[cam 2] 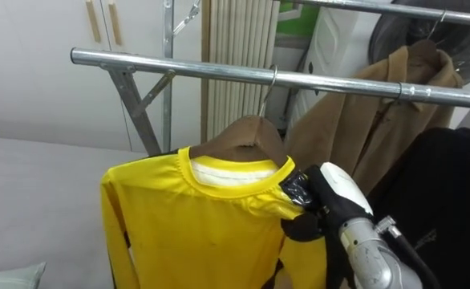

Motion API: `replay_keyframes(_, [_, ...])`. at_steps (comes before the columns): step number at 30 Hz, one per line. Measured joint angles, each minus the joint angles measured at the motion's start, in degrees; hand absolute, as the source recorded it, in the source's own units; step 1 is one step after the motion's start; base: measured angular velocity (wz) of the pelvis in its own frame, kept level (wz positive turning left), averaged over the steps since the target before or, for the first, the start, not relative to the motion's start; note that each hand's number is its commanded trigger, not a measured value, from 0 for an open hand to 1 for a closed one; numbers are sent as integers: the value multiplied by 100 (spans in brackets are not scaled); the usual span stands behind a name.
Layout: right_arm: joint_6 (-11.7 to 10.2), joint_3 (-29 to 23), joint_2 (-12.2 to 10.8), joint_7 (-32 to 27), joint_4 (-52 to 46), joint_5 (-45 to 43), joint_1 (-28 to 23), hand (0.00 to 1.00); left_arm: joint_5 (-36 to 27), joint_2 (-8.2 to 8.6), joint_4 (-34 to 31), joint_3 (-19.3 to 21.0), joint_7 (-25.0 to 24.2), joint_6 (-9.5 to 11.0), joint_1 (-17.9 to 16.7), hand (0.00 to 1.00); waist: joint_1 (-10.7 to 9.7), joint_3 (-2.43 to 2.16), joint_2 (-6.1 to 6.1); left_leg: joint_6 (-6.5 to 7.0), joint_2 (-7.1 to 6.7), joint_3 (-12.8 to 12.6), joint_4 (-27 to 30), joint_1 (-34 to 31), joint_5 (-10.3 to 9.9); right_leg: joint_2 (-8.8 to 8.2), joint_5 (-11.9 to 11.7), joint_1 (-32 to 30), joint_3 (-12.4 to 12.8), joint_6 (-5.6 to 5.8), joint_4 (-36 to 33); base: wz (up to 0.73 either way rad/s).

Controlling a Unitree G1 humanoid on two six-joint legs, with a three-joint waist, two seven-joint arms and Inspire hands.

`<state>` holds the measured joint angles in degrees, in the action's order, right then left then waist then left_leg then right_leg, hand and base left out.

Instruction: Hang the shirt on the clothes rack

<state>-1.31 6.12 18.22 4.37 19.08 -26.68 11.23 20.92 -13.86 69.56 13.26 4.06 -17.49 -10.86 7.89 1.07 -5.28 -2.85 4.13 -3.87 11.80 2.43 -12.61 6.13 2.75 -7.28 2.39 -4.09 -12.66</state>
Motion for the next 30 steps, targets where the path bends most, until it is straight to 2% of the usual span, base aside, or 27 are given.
replay_keyframes(2, [-1, -3, -9, 10, 49, 55, -1, 100, 2, -3, -13, 1, 0, 0, 0, 0, -4, 3, 8, 2, -6, 48, 9, 10, -1, -6, 4, 34, -29, 1, 7, 10])
replay_keyframes(4, [-28, -40, -126, -4, 141, 56, 0, 100, 2, 0, -27, -2, 0, 0, 0, 0, -1, 7, 21, 22, -70, 219, 24, 2, -12, -10, 5, 41, -38, 2, 9, 2])
replay_keyframes(6, [-79, -75, -228, -54, 268, 100, 1, 100, -1, 4, -30, -16, 0, -1, 0, 0, -5, -2, 42, 49, -81, 270, 90, -30, -32, -13, 5, 43, -61, 2, 5, 2])
replay_keyframes(15, [-358, -61, -282, -318, 730, 401, 5, 100, -4, 21, -45, -141, 12, -2, -1, 0, 6, -30, 105, 50, -92, 301, 103, -31, -30, -42, 3, 70, -111, 3, 7, 2])
replay_keyframes(22, [-382, -51, -314, -551, 987, 403, 15, 100, -11, 44, -44, -258, 26, -68, -1, 0, 8, -64, 169, 50, -94, 317, 106, 14, -30, -49, 4, 124, -123, 2, 15, 0])
replay_keyframes(29, [-383, 0, -328, -677, 1225, 404, 156, 100, -10, 44, -47, -288, 26, -73, 0, 0, 8, -59, 179, 50, -95, 322, 154, 5, -31, -52, 3, 134, -121, 4, 4, 0])
replay_keyframes(30, [-383, 3, -331, -689, 1228, 404, 156, 59, -10, 44, -48, -290, 26, -73, 0, 0, 8, -59, 180, 50, -95, 322, 161, 2, -31, -52, 2, 134, -120, 6, 4, 0])
